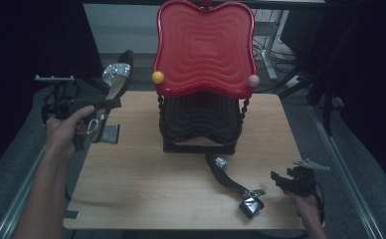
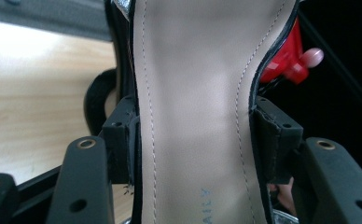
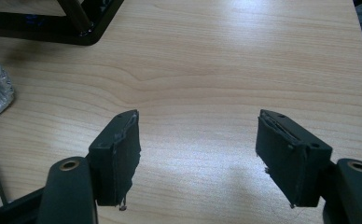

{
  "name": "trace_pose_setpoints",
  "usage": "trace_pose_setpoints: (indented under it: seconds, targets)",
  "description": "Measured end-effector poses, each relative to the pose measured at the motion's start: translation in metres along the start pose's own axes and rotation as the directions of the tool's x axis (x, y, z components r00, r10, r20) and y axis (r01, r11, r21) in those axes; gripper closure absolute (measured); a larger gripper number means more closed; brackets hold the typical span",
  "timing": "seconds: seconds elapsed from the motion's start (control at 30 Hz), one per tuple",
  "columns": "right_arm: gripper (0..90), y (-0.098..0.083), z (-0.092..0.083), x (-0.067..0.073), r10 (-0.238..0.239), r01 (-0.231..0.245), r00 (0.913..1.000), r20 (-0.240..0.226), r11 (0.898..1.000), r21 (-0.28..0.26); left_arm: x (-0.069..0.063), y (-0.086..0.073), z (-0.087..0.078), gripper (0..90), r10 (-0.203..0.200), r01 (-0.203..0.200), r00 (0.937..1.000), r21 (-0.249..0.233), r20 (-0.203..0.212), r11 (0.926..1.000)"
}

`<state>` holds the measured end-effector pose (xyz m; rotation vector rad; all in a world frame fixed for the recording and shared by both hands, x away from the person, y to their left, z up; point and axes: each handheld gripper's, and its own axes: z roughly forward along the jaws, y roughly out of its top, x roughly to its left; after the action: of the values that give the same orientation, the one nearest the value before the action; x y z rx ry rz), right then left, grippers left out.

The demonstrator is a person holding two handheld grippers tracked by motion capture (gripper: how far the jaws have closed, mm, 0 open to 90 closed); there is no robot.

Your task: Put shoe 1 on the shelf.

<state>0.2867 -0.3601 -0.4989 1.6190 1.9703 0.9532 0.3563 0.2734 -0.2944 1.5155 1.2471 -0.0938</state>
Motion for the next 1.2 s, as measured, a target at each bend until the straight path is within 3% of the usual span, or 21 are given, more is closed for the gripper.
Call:
trace_pose_setpoints:
  seconds: [0.23, 0.47, 0.77, 1.1, 1.2]
  targets:
    - [30.8, 0.000, 0.000, -0.001, -0.001, 0.001, 1.0000, -0.003, 1.000, 0.007, -0.019, 0.022, 0.005, 42.1, 0.010, -0.010, 0.9997, -0.009, 0.020, 0.9999]
    - [30.8, -0.001, 0.001, 0.000, 0.005, -0.005, 1.0000, -0.005, 1.000, 0.005, -0.037, 0.046, 0.013, 42.0, 0.031, -0.031, 0.9995, -0.007, 0.012, 0.9995]
    - [30.9, -0.001, 0.001, -0.003, 0.005, -0.005, 1.0000, -0.005, 1.000, 0.009, -0.062, 0.080, 0.016, 42.1, 0.043, -0.041, 0.9985, -0.057, 0.033, 0.9975]
    - [30.9, -0.001, 0.001, -0.003, 0.013, -0.013, 0.9999, -0.006, 1.000, 0.005, -0.098, 0.103, 0.039, 42.0, 0.071, -0.069, 0.9965, -0.054, 0.044, 0.9962]
    - [30.9, -0.001, 0.001, -0.003, 0.015, -0.015, 0.9999, -0.007, 1.000, 0.004, -0.103, 0.106, 0.047, 42.1, 0.076, -0.073, 0.9962, -0.055, 0.044, 0.9958]
